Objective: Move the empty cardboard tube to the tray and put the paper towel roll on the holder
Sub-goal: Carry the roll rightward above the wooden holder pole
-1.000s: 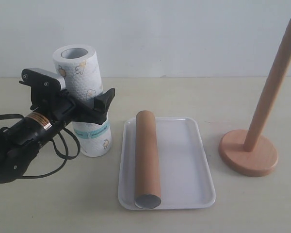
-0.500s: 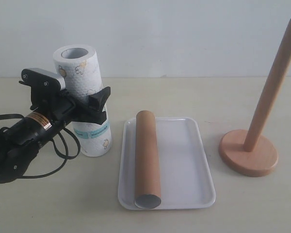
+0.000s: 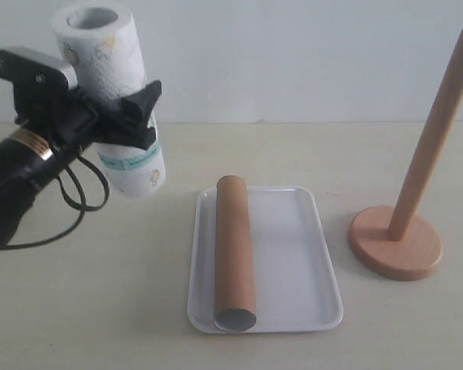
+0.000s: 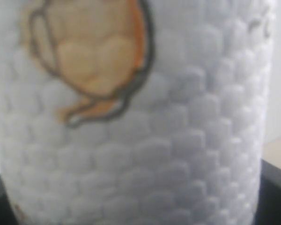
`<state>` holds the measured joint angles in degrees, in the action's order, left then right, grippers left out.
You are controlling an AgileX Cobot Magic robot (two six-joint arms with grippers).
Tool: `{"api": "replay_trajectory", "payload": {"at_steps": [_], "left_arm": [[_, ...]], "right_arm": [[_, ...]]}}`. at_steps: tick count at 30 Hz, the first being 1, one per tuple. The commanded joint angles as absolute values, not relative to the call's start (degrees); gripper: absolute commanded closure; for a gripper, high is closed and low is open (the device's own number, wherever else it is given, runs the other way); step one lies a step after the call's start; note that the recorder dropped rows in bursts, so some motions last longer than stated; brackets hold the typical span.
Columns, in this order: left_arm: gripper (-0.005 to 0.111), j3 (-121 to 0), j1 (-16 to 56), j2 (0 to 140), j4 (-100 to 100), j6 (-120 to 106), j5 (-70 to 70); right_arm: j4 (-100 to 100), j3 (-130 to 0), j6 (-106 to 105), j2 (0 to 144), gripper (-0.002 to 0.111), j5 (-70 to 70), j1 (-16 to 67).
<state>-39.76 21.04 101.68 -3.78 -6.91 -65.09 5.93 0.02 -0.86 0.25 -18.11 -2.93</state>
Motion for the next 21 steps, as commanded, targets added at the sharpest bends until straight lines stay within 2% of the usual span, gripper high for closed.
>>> {"api": "replay_trajectory", "payload": {"at_steps": [1,5,11,18,21], "left_arm": [[0.103,-40.1,21.3,90.2,-2.0,-8.4,-53.1],[0.103,-41.3,21.3,79.9,-8.3,-5.3,-43.2],[0.103,-47.4,21.4,69.4,-20.0,10.9,-31.1],[0.103,-55.2,23.7,67.1,-49.1,40.6,-24.1],[0.103,-56.8,27.0,67.9,-51.5,42.0,-24.3]], "right_arm": [[5.6,0.0,-1.0,0.0,0.107,-17.3,-2.8],[5.6,0.0,-1.0,0.0,0.107,-17.3,-2.8],[5.6,0.0,-1.0,0.0,0.107,-17.3,-2.8],[5.6,0.0,-1.0,0.0,0.107,-17.3,-2.8],[5.6,0.0,-1.0,0.0,0.107,-17.3,-2.8]]}}
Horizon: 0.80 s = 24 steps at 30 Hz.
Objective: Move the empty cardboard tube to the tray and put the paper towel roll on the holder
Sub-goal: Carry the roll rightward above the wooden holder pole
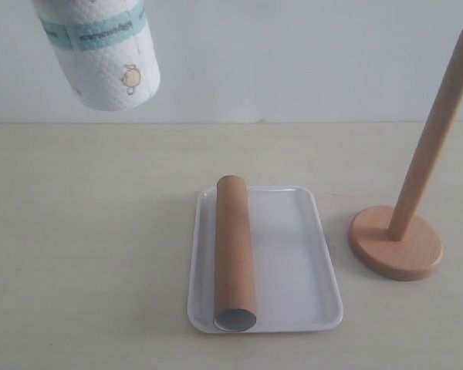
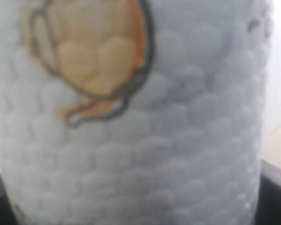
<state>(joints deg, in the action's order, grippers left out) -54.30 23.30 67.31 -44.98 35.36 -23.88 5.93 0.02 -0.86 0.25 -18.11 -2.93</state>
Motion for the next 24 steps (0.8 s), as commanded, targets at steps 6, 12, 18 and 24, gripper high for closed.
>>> {"api": "replay_trajectory", "payload": {"at_steps": [6,12,18,24], "left_arm": [[0.103,-62.1,33.0,73.0,-49.7,42.6,-22.1],[0.103,-70.6,40.6,80.7,-49.8,42.6,-19.9],[0.103,-82.2,46.4,90.5,-49.9,42.6,-17.5],[0.103,-96.1,48.4,99.8,-49.7,42.6,-15.8]], "right_arm": [[5.6,0.0,-1.0,0.0,0.107,-17.3,-2.8],[5.6,0.0,-1.0,0.0,0.107,-17.3,-2.8],[5.6,0.0,-1.0,0.0,0.107,-17.3,-2.8],[5.6,0.0,-1.0,0.0,0.107,-17.3,-2.8]]}}
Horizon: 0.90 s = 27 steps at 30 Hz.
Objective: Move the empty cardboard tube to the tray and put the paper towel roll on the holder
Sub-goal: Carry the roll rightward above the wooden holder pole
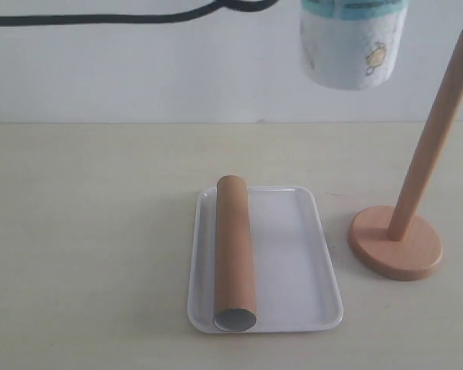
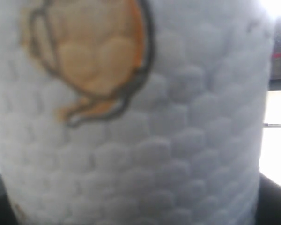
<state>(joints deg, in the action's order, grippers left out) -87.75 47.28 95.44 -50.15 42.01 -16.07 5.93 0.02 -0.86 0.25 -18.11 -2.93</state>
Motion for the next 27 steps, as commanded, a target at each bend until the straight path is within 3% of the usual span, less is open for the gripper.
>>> {"api": "replay_trajectory", "payload": {"at_steps": [1,27], "left_arm": [[0.103,-98.3,48.4,101.3,-48.7,42.6,-15.8],[0.103,-128.1,52.4,119.5,-48.9,44.2,-5.6]], "right_arm": [[5.6,0.0,-1.0,0.0,0.107,-17.3,-2.8],[5.6,0.0,-1.0,0.0,0.107,-15.7,-2.8]]}}
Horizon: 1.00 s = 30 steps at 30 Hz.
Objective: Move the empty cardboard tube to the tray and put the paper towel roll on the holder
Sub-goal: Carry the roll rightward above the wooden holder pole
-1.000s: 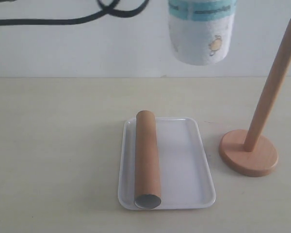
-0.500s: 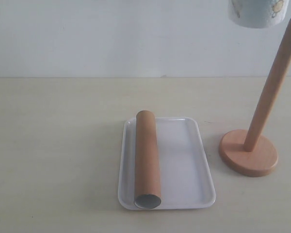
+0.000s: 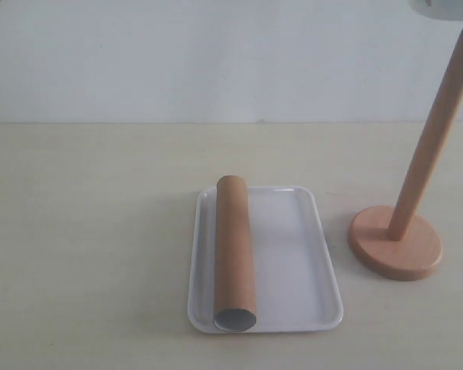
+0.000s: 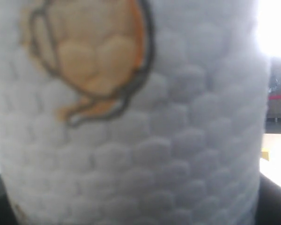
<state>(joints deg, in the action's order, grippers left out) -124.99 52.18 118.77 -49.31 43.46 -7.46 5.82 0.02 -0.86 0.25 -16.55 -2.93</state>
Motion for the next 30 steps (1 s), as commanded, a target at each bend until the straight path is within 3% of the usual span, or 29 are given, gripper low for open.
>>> {"api": "replay_trajectory", "payload": {"at_steps": [1,30], "left_arm": [[0.103,-128.7,52.4,119.9,-48.6,44.3,-5.2],[0.103,-131.3,52.7,125.8,-48.6,49.7,-2.3]], "right_arm": [[5.6,0.0,-1.0,0.0,0.107,-15.7,-2.8],[5.6,0.0,-1.0,0.0,0.107,-15.7,-2.8]]}}
